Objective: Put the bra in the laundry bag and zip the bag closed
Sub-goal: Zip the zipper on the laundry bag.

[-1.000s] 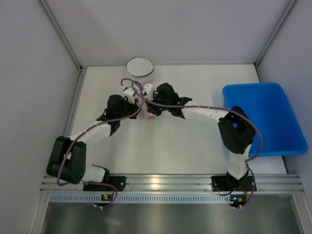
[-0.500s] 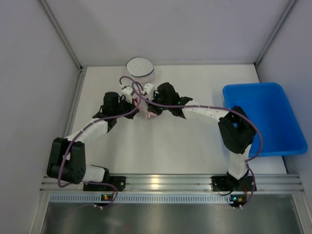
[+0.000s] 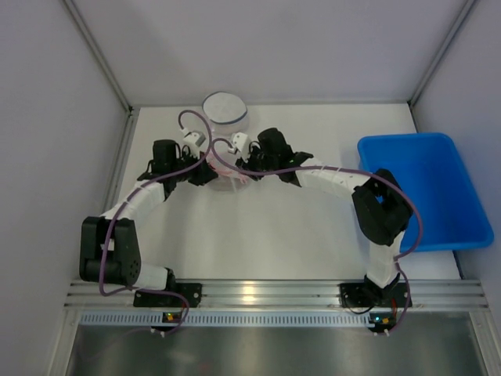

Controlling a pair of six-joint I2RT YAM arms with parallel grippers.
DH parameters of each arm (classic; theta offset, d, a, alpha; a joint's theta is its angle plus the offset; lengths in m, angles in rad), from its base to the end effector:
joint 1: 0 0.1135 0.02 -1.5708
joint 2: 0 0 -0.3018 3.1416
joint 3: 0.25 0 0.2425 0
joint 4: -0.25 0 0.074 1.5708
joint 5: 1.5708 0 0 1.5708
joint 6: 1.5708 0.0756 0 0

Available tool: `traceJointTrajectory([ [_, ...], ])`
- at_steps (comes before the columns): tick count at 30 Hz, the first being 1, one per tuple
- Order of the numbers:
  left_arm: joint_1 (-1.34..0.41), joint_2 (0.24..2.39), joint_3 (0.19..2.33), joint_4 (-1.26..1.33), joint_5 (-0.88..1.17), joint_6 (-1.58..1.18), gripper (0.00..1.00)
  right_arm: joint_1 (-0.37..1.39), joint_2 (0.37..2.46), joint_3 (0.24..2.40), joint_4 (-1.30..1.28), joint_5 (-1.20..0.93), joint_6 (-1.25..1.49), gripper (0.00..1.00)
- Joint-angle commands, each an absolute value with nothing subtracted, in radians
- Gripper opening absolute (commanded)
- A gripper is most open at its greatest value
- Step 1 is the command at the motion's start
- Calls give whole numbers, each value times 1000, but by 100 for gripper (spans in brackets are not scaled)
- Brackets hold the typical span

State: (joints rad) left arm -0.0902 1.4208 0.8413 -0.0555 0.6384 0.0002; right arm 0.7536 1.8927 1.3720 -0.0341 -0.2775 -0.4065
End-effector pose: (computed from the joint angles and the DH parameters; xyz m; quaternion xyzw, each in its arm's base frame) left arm 0.3075 -0.0730 0.2535 0.1797 0.8402 -0.2991 0.4152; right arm 0.3314 0.3393 0.2577 -0.5305 0.6869 0.2022 0.4537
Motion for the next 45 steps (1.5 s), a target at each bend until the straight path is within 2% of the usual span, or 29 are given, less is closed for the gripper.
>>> traceJointTrajectory([
  [1, -103, 1408, 865, -72, 735, -60, 0, 721, 1861, 1457, -107, -282, -436, 39],
  [3, -118, 1402, 862, -72, 729, -77, 0, 722, 1850, 1480, -142, -323, -443, 50],
  [4, -130, 1399, 862, -74, 723, -103, 0, 723, 1838, 1485, -185, -337, -449, 52],
  [8, -135, 1411, 883, -121, 715, -135, 0, 724, 1793, 1474, -293, -462, -566, 55],
  [12, -135, 1433, 907, -164, 727, -127, 0, 730, 1753, 1390, -249, -482, -653, 56],
  [20, -135, 1480, 933, -187, 772, -215, 0, 785, 1793, 1418, -146, -482, -649, 50],
  [33, -135, 1506, 959, -233, 792, -227, 0, 828, 1876, 1414, -29, -531, -706, 49],
  [41, -135, 1516, 962, -242, 801, -225, 0, 830, 1901, 1396, -9, -491, -752, 35],
  [45, -135, 1520, 968, -245, 807, -224, 0, 831, 1907, 1384, -11, -494, -770, 37],
])
